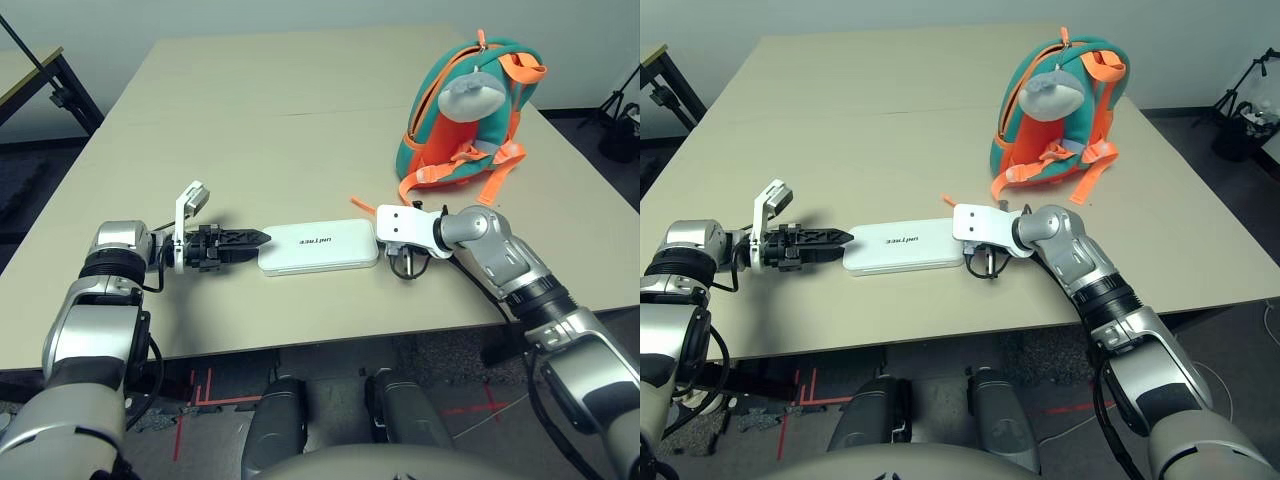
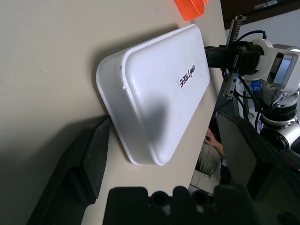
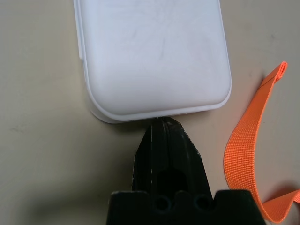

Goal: Put the pencil case into the backpack and zip it.

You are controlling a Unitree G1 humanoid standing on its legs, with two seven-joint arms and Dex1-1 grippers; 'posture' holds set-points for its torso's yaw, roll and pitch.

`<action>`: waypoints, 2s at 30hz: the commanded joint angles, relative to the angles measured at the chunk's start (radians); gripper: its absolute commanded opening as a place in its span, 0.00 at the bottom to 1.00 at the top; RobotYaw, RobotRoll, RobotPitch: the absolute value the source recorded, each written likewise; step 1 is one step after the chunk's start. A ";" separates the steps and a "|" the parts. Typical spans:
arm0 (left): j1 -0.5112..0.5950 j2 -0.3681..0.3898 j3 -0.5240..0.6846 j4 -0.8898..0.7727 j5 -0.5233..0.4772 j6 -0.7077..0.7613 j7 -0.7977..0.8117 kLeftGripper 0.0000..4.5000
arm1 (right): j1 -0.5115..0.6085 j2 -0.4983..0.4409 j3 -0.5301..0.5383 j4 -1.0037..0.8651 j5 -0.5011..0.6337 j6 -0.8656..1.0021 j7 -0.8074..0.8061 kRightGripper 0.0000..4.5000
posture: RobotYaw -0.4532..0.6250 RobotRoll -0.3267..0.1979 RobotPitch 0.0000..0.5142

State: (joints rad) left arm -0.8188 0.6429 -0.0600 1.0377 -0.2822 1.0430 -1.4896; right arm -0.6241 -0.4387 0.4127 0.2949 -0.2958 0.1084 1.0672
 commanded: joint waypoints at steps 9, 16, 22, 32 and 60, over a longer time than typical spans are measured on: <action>0.005 -0.030 -0.013 0.003 0.014 0.004 -0.004 1.00 | -0.031 0.074 0.056 -0.006 0.031 -0.047 0.036 0.01 | 0.31 0.62 0.13; 0.018 -0.005 -0.005 0.003 0.012 0.005 -0.008 1.00 | -0.041 0.017 0.019 0.029 0.028 -0.075 0.036 0.01 | 0.32 0.62 0.11; 0.020 0.015 -0.003 0.001 0.016 0.005 -0.014 1.00 | -0.025 -0.051 -0.010 0.043 0.035 -0.094 0.036 0.01 | 0.32 0.62 0.10; 0.026 0.049 -0.006 0.009 0.025 -0.006 -0.031 1.00 | -0.023 -0.129 -0.040 0.057 0.063 -0.098 0.018 0.01 | 0.32 0.62 0.08; 0.009 0.039 -0.009 0.042 0.045 -0.064 -0.035 1.00 | -0.097 0.089 0.064 -0.014 0.066 -0.011 0.047 0.01 | 0.31 0.62 0.10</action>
State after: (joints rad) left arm -0.8114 0.6845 -0.0575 1.0678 -0.2571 0.9881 -1.5325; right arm -0.7280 -0.3380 0.4769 0.2785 -0.2314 0.1049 1.1156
